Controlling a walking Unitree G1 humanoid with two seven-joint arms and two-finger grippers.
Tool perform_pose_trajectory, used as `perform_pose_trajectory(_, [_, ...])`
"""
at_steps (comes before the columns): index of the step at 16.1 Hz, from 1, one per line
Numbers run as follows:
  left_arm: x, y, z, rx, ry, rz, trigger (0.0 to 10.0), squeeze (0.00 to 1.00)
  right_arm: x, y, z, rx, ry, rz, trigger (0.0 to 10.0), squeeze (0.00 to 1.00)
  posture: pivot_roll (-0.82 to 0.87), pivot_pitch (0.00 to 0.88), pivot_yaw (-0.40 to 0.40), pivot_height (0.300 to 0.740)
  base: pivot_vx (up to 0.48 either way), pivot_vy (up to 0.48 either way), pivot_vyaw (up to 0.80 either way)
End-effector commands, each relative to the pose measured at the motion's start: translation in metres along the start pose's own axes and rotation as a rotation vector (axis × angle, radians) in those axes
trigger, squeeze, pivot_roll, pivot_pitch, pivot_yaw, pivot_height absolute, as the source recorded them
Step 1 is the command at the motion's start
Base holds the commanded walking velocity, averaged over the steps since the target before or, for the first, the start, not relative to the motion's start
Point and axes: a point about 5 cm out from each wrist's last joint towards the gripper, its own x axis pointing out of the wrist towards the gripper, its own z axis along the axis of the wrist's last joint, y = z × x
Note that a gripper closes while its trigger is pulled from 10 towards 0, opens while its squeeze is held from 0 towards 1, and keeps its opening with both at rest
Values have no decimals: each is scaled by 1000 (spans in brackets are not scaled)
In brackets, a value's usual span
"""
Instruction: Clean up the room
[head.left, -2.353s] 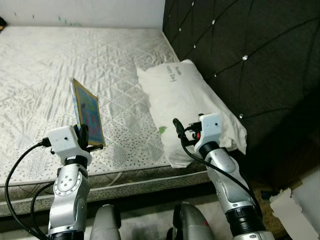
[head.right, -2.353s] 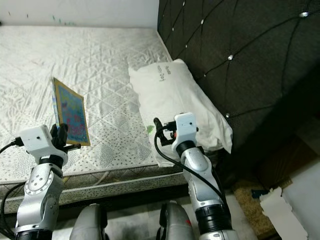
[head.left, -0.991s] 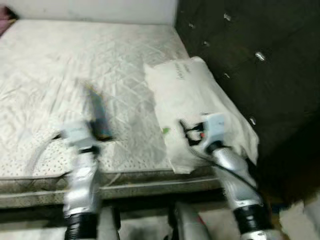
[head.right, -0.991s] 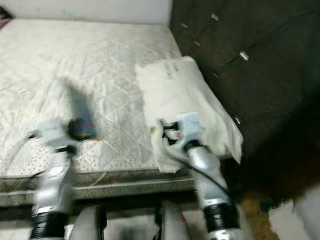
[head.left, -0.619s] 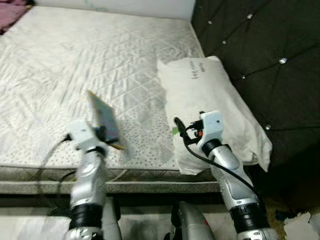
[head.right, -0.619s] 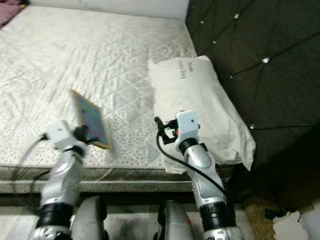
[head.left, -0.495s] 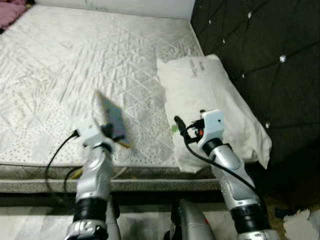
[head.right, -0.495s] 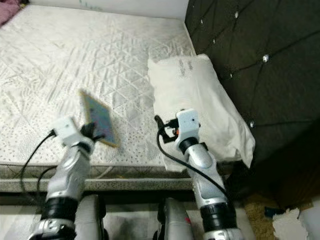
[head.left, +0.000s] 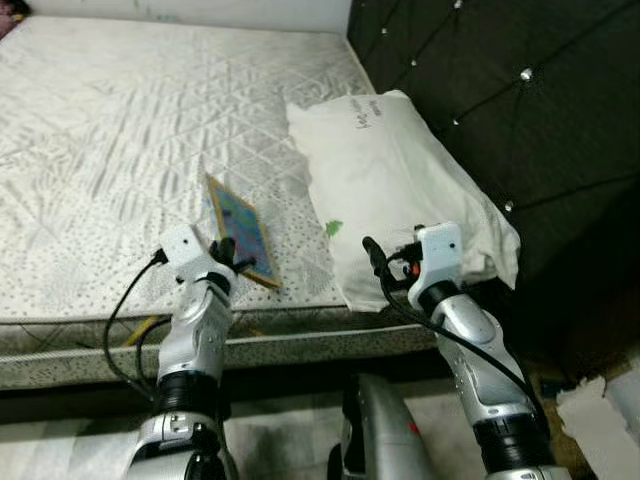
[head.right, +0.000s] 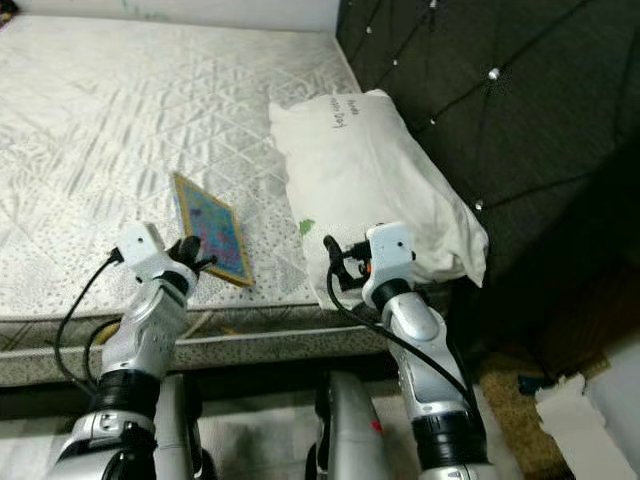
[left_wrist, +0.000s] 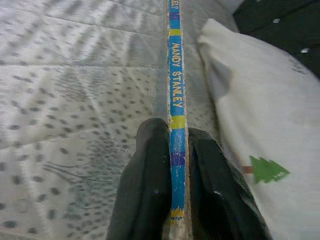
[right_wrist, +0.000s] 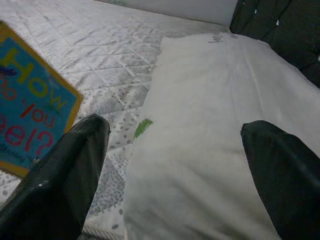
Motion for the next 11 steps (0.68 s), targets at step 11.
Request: perform_pose_trajectory(11, [17, -29, -9, -175, 201, -127, 10000, 0, -8, -13, 6, -44, 6, -33, 10000, 0, -214, 79, -121, 538, 0, 0, 0])
